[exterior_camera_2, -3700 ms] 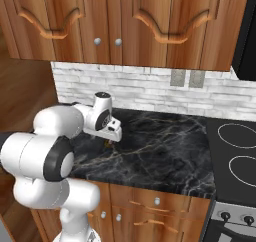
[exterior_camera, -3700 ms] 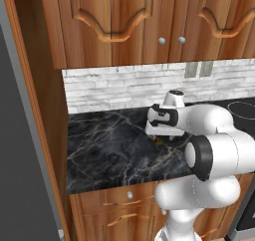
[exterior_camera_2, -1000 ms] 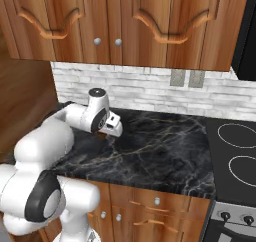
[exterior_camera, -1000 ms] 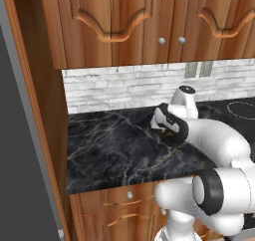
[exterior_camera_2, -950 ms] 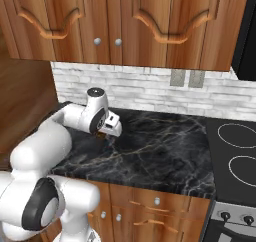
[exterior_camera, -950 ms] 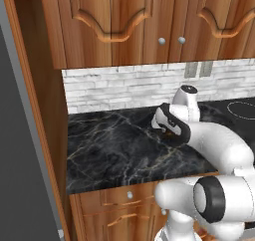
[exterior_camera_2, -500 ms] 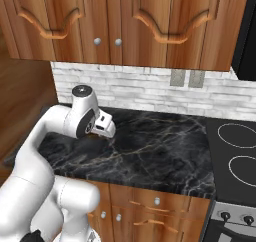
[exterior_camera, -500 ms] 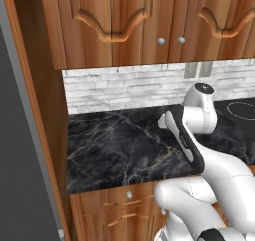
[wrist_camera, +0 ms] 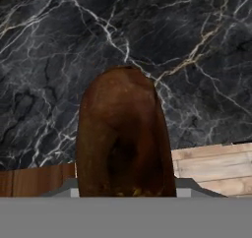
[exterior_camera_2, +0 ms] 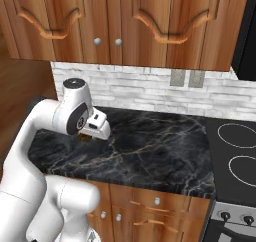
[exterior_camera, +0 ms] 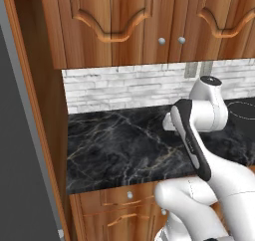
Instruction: Place the sweet potato in the correct fridge rack based on whether it is a fruit or vegetable. Finally, close the fridge door.
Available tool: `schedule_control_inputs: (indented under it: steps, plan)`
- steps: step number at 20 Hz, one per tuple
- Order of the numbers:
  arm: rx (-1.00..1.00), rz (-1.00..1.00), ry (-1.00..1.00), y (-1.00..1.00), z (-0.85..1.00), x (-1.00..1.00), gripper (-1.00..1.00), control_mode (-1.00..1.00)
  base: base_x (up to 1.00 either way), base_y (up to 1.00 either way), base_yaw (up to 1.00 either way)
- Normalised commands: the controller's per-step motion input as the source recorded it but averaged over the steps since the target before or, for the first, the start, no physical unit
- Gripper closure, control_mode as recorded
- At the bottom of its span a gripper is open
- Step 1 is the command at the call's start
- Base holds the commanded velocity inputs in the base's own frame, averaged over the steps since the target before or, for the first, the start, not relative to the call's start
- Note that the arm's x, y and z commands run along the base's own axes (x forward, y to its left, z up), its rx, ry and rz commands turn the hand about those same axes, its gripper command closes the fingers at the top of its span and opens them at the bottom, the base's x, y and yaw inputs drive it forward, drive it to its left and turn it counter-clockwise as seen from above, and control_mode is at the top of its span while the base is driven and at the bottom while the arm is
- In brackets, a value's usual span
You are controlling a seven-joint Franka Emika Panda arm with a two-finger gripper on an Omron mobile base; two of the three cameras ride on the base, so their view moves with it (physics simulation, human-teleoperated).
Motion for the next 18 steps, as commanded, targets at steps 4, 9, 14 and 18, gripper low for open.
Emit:
schedule_control_inputs:
  steps: [4, 9, 14, 18]
  plan:
    - [0.00, -0.02, 0.00, 0.00, 0.01, -0.02, 1.00, -1.00, 0.00, 0.00, 0.00]
    - [0.00, 0.00, 0.00, 0.00, 0.00, 0.00, 1.00, 1.00, -0.41, 0.00, 0.00]
    - [0.00, 0.00, 0.00, 0.00, 0.00, 0.00, 1.00, 1.00, -0.98, -0.02, 0.00]
    - [0.00, 0.00, 0.00, 0.00, 0.00, 0.00, 1.00, 1.00, -1.00, -0.01, 0.00]
